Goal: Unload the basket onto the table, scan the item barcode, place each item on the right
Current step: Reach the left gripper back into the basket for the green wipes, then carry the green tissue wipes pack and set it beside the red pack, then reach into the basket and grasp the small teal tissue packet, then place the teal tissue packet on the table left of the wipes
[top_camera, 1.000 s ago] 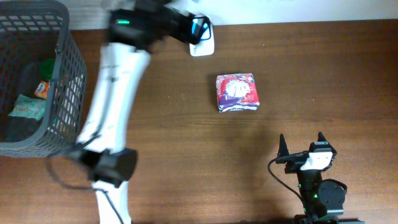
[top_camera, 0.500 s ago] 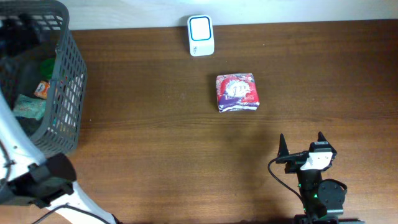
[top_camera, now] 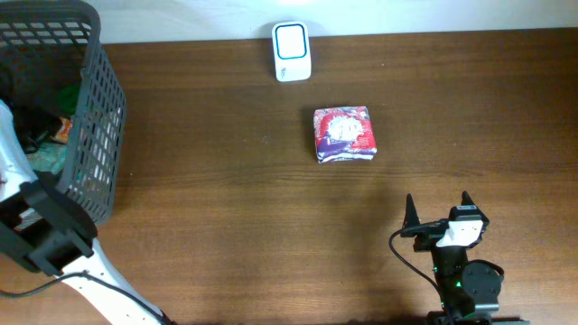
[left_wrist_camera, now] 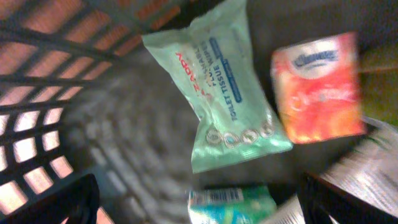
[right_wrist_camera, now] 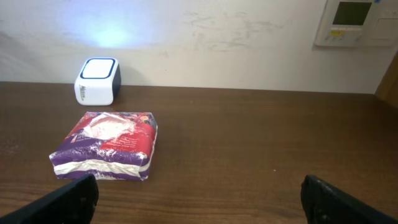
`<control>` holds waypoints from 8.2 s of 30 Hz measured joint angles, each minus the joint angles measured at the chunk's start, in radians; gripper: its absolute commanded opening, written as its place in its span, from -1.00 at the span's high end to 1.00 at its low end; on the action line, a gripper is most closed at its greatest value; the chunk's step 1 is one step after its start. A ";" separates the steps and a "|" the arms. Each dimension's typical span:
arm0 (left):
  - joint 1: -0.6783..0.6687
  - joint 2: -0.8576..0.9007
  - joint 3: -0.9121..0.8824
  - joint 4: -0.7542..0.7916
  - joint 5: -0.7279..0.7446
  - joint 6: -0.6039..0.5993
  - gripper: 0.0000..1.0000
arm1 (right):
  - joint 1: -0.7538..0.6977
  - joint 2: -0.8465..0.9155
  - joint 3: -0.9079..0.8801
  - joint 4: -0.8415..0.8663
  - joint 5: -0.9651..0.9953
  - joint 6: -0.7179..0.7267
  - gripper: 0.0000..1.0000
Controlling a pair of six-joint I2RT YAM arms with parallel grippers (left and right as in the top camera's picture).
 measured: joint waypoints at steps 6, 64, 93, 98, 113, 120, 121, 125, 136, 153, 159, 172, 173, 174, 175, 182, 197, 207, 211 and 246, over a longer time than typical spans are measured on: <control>0.000 0.060 -0.049 0.107 0.029 -0.019 -0.68 | 0.000 0.000 0.000 0.000 0.000 0.001 -0.97; -1.031 -0.087 -0.209 0.090 0.366 0.152 1.00 | 0.000 0.000 0.000 0.000 0.000 0.000 -0.97; -0.987 -0.086 0.176 0.012 0.312 0.210 0.21 | 0.000 -0.001 0.000 0.000 0.000 0.000 -0.97; -0.882 -0.098 0.386 -0.117 0.335 0.171 1.00 | 0.000 -0.001 0.000 0.000 0.000 0.000 -0.97; -1.083 0.134 -0.019 0.192 0.426 0.083 1.00 | 0.000 -0.001 0.000 0.000 0.000 0.000 -0.98; -1.082 0.202 -0.017 0.290 0.426 0.075 1.00 | 0.000 -0.001 0.000 0.000 0.000 0.000 -0.97; -1.081 0.202 -0.004 0.286 0.426 0.075 1.00 | 0.000 -0.001 0.000 0.000 0.000 0.000 -0.97; -1.063 0.202 0.196 0.143 0.439 0.074 0.91 | 0.000 -0.001 0.000 0.000 0.000 0.001 -0.97; -0.681 0.064 0.864 -0.141 0.474 0.063 -0.96 | 0.000 -0.001 0.000 0.000 0.000 0.000 -0.97; 0.045 0.004 0.439 -0.233 0.330 0.061 -0.58 | 0.000 -0.001 0.000 0.000 0.000 0.000 -0.97; 0.043 0.053 0.139 -0.188 0.283 0.061 -0.64 | 0.000 -0.001 0.000 0.000 0.000 0.001 -0.97; 0.043 0.054 -0.177 -0.117 0.138 0.143 -0.33 | 0.000 -0.001 0.000 0.000 0.000 0.001 -0.97; 0.043 0.054 -0.185 -0.110 0.136 0.145 -0.33 | 0.000 -0.001 0.000 0.000 0.000 0.000 -0.97; 0.043 0.054 -0.191 -0.103 0.137 0.148 -0.34 | 0.000 -0.001 0.000 0.000 0.000 0.000 -0.97; 0.044 0.054 -0.192 -0.097 0.148 0.161 -0.34 | 0.000 -0.001 0.000 0.000 0.000 0.001 -0.97; 0.056 0.047 -0.222 -0.048 0.231 0.200 0.14 | 0.000 -0.001 0.000 0.000 0.000 0.000 -0.97; 0.101 0.074 -0.012 -0.151 0.393 0.188 1.00 | 0.000 -0.001 0.000 0.000 0.000 0.001 -0.98; 0.175 0.069 0.803 -0.344 0.698 0.138 1.00 | 0.000 -0.001 0.000 0.000 0.000 0.001 -0.97; 0.168 0.025 0.862 -0.323 0.885 0.044 1.00 | 0.000 -0.001 0.000 0.000 0.000 0.000 -0.98; -0.974 -0.053 -0.326 0.256 0.136 -0.676 1.00 | 0.000 -0.001 0.000 0.000 0.000 0.001 -0.97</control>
